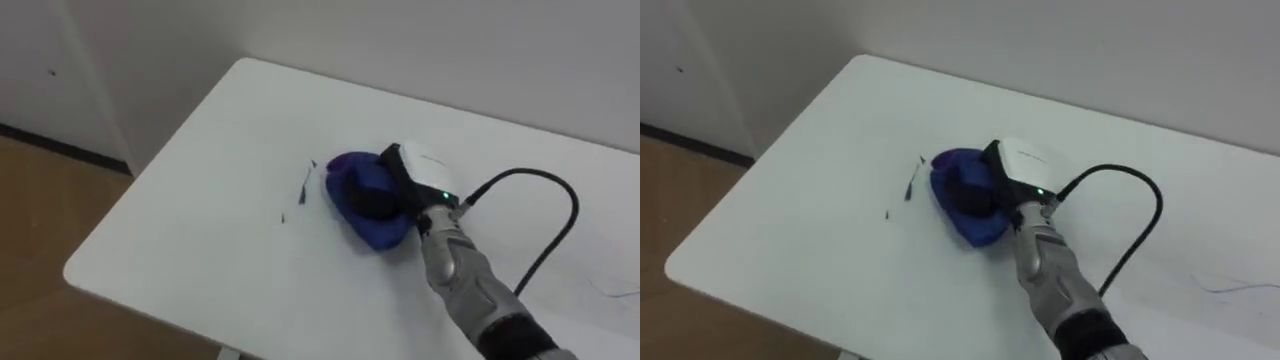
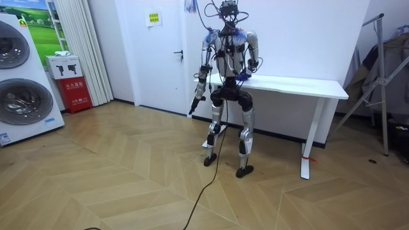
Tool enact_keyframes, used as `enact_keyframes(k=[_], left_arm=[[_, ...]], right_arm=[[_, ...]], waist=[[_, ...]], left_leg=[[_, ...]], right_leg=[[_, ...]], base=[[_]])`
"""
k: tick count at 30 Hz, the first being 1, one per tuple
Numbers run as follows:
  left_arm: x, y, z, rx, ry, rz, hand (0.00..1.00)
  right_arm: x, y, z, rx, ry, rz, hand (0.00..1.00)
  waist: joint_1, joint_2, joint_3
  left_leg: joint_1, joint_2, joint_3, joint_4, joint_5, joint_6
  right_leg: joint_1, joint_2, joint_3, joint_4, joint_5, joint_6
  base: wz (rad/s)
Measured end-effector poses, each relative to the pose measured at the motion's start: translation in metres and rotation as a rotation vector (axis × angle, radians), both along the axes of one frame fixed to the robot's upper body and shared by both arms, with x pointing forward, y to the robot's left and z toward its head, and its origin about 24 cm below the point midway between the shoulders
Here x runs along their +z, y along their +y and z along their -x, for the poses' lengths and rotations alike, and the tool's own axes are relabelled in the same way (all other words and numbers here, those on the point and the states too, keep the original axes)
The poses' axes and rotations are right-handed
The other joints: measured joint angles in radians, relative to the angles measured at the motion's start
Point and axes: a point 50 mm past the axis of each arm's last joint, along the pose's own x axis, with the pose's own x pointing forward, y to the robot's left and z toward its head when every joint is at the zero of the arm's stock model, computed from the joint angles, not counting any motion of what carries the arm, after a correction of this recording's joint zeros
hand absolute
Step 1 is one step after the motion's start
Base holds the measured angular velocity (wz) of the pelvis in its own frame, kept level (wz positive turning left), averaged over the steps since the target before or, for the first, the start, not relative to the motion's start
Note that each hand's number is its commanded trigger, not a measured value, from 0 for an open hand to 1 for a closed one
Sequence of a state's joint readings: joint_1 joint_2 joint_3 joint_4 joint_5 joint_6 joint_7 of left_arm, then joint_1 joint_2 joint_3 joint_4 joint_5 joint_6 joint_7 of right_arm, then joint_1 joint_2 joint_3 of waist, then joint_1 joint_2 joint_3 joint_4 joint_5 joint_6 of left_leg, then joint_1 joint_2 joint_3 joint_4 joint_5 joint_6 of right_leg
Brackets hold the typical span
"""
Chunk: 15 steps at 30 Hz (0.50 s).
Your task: Wipe table
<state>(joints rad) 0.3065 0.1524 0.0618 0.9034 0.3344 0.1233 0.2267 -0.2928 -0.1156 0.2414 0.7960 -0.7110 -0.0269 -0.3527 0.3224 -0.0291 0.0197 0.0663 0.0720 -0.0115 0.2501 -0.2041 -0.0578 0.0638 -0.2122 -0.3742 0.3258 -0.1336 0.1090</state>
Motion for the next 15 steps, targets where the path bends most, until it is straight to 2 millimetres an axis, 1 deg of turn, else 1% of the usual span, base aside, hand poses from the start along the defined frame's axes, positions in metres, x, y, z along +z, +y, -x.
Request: enact_keyframes(k=[1,2,3,4,5,6,7,8,9,10,11,12,13,14,15], left_arm=[[0.001,0.003,0.003,0.024,-0.001,-0.001,0.00],[0.001,0.005,0.005,0.036,0.000,-0.004,0.00],[0.003,0.011,0.007,0.061,-0.010,-0.013,0.00],[0.005,0.019,0.005,0.073,-0.022,-0.031,0.00],[0.007,0.025,0.004,0.082,-0.035,-0.042,0.00],[0.012,0.038,0.003,0.096,-0.061,-0.074,0.00],[0.015,0.044,0.001,0.097,-0.079,-0.093,0.00],[0.020,0.054,-0.002,0.086,-0.104,-0.125,0.00],[0.023,0.060,-0.005,0.078,-0.117,-0.145,0.00],[0.024,0.063,-0.006,0.081,-0.121,-0.158,0.00],[0.025,0.065,-0.007,0.082,-0.125,-0.164,0.00],[0.028,0.069,-0.008,0.078,-0.127,-0.177,0.00],[0.028,0.069,-0.012,0.075,-0.138,-0.176,0.00],[0.029,0.068,-0.014,0.072,-0.148,-0.173,0.00],[0.028,0.064,-0.019,0.077,-0.172,-0.161,0.00]], right_arm=[[-0.005,-0.005,0.007,-0.027,-0.014,-0.022,1.00],[-0.007,-0.008,0.011,-0.037,-0.018,-0.028,1.00],[-0.012,-0.015,0.019,-0.071,-0.028,-0.045,1.00],[-0.017,-0.026,0.030,-0.124,-0.036,-0.050,1.00],[-0.020,-0.033,0.035,-0.155,-0.040,-0.052,1.00],[-0.026,-0.049,0.050,-0.229,-0.040,-0.047,1.00],[-0.029,-0.057,0.058,-0.270,-0.038,-0.044,1.00],[-0.033,-0.076,0.074,-0.353,-0.039,-0.029,1.00],[-0.035,-0.094,0.087,-0.423,-0.040,-0.009,1.00],[-0.037,-0.106,0.098,-0.474,-0.038,0.013,1.00],[-0.037,-0.110,0.103,-0.496,-0.036,0.018,1.00],[-0.040,-0.115,0.111,-0.535,-0.030,0.020,1.00],[-0.041,-0.117,0.115,-0.548,-0.022,0.022,1.00],[-0.042,-0.117,0.116,-0.544,-0.019,0.023,1.00],[-0.041,-0.115,0.113,-0.528,-0.017,0.016,1.00]], waist=[[-0.017,-0.001,0.0014],[-0.024,0.000,0.0017],[-0.041,0.001,0.0015],[-0.065,0.006,-0.0005],[-0.075,0.008,-0.0010],[-0.090,0.007,-0.0021],[-0.101,0.006,-0.0045],[-0.118,0.008,-0.0078],[-0.123,0.016,-0.0135],[-0.127,0.018,-0.0169],[-0.135,0.016,-0.0191],[-0.152,0.007,-0.0256],[-0.166,-0.003,-0.0319],[-0.168,-0.006,-0.0338],[-0.164,-0.009,-0.0354]], left_leg=[[-0.011,-0.003,0.016,0.017,-0.008,0.011],[-0.014,-0.004,0.029,0.023,-0.013,0.015],[-0.014,-0.001,0.046,0.027,-0.022,0.026],[-0.015,0.010,0.072,0.037,-0.034,0.033],[-0.014,0.017,0.089,0.045,-0.038,0.035],[-0.013,0.027,0.104,0.057,-0.045,0.036],[-0.011,0.034,0.115,0.062,-0.047,0.034],[-0.011,0.044,0.119,0.072,-0.054,0.029],[-0.014,0.061,0.119,0.084,-0.060,0.022],[-0.017,0.080,0.112,0.091,-0.064,0.009],[-0.021,0.089,0.105,0.094,-0.063,0.002],[-0.029,0.105,0.083,0.096,-0.060,-0.015],[-0.034,0.122,0.064,0.097,-0.056,-0.036],[-0.035,0.133,0.058,0.097,-0.053,-0.049],[-0.031,0.164,0.058,0.095,-0.052,-0.078]], right_leg=[[-0.021,-0.014,-0.003,0.028,0.002,-0.002],[-0.029,-0.020,-0.003,0.038,0.003,-0.002],[-0.029,-0.035,-0.012,0.049,0.003,-0.002],[-0.027,-0.052,-0.008,0.071,0.008,-0.002],[-0.031,-0.058,0.000,0.094,0.008,-0.002],[-0.049,-0.082,0.015,0.162,0.006,-0.009],[-0.052,-0.102,0.018,0.191,0.000,-0.007],[-0.060,-0.145,0.034,0.233,-0.016,-0.007],[-0.060,-0.177,0.050,0.225,-0.016,-0.006],[-0.049,-0.192,0.066,0.169,-0.009,0.002],[-0.035,-0.194,0.069,0.129,-0.003,0.008],[-0.002,-0.198,0.061,0.043,0.012,0.011],[0.027,-0.191,0.054,-0.037,0.037,0.017],[0.036,-0.183,0.050,-0.067,0.054,0.018],[0.045,-0.165,0.023,-0.104,0.080,0.023]], base=[[-0.08],[-0.25],[-0.15],[-0.07],[0.13],[0.19],[0.30],[0.22],[0.12],[0.00],[0.16],[0.35],[0.35],[0.18],[-0.12]])
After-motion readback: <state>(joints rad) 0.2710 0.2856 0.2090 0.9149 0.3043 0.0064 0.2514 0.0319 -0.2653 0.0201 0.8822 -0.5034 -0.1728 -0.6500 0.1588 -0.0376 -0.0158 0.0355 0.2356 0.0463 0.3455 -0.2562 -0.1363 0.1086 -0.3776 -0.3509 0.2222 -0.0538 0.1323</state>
